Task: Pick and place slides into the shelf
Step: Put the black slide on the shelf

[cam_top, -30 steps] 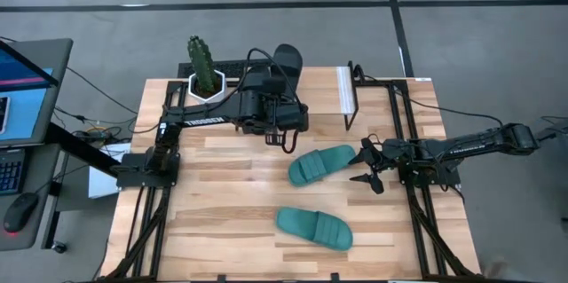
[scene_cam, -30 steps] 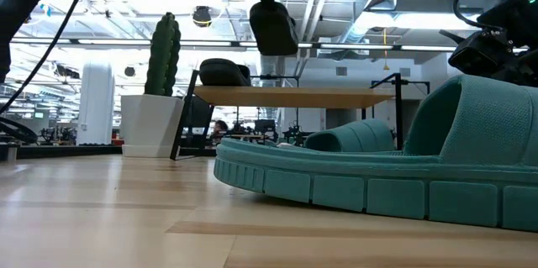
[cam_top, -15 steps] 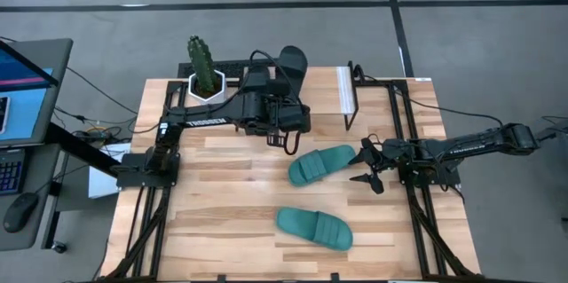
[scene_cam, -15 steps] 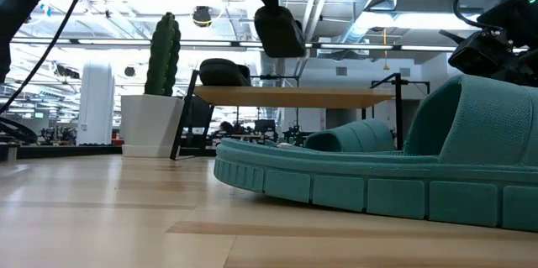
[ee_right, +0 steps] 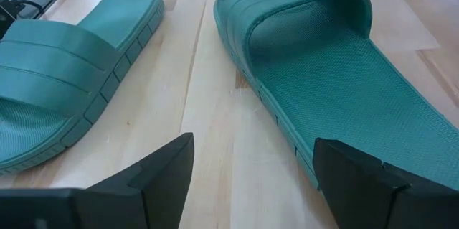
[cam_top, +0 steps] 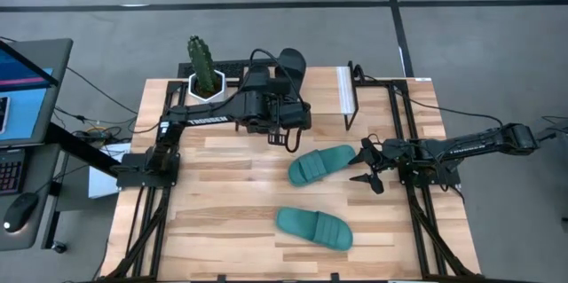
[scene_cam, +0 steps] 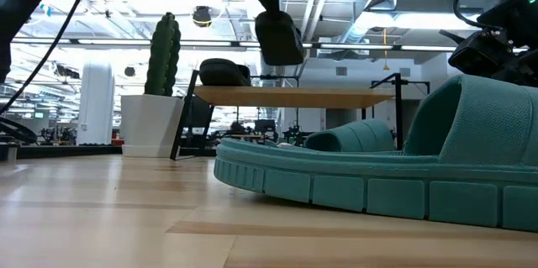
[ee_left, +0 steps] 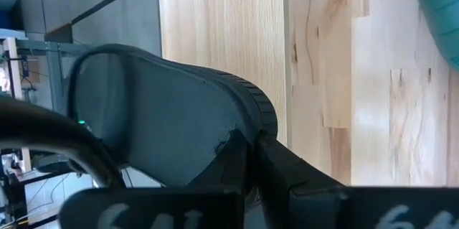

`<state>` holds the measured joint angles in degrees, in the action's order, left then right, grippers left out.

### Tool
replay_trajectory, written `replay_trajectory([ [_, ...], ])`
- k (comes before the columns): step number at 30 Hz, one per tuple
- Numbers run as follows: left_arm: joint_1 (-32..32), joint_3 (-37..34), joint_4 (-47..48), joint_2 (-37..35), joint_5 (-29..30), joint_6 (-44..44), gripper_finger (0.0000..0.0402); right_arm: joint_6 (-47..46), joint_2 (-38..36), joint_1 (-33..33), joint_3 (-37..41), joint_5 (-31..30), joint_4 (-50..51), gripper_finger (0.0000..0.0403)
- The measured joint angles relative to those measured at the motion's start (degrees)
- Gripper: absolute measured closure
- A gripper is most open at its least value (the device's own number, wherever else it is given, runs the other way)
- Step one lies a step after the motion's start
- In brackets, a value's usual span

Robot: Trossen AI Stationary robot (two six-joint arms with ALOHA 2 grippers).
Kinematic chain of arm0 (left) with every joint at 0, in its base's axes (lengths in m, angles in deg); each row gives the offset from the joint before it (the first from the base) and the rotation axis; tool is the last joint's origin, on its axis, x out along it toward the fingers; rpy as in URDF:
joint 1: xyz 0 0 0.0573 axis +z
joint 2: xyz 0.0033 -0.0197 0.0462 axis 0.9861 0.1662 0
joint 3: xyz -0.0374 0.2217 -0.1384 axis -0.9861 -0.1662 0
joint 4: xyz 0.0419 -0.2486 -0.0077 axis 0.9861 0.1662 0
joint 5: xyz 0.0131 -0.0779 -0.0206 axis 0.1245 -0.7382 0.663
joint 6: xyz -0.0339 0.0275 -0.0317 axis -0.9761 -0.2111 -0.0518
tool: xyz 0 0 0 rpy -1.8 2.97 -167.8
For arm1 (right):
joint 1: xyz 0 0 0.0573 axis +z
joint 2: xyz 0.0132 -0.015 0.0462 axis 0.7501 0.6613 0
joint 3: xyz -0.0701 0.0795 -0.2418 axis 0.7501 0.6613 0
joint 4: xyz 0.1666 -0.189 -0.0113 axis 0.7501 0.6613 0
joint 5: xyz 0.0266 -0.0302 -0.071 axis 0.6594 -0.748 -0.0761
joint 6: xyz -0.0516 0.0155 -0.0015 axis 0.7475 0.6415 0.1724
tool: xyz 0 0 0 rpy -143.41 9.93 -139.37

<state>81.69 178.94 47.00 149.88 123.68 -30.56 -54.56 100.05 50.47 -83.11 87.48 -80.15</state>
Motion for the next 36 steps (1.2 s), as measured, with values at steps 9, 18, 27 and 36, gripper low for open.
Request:
replay_trajectory([
  [9,0.16,0.00,2.14,0.00,-0.31,0.02,0.0401,0.00,0.02,0.00,0.02,0.00,0.00,0.0133],
  [18,-2.03,-0.07,5.55,-0.79,2.24,-1.67,0.0401,0.00,0.00,-0.01,0.00,0.00,0.00,0.0133],
  [27,-4.93,-0.07,4.50,-8.33,3.03,-1.77,0.0401,0.00,0.00,0.00,0.00,0.00,0.02,0.0133],
  [36,-7.73,-0.02,4.98,-15.72,2.04,-3.43,0.0401,0.00,0.02,-0.02,0.01,0.00,0.02,0.0133],
])
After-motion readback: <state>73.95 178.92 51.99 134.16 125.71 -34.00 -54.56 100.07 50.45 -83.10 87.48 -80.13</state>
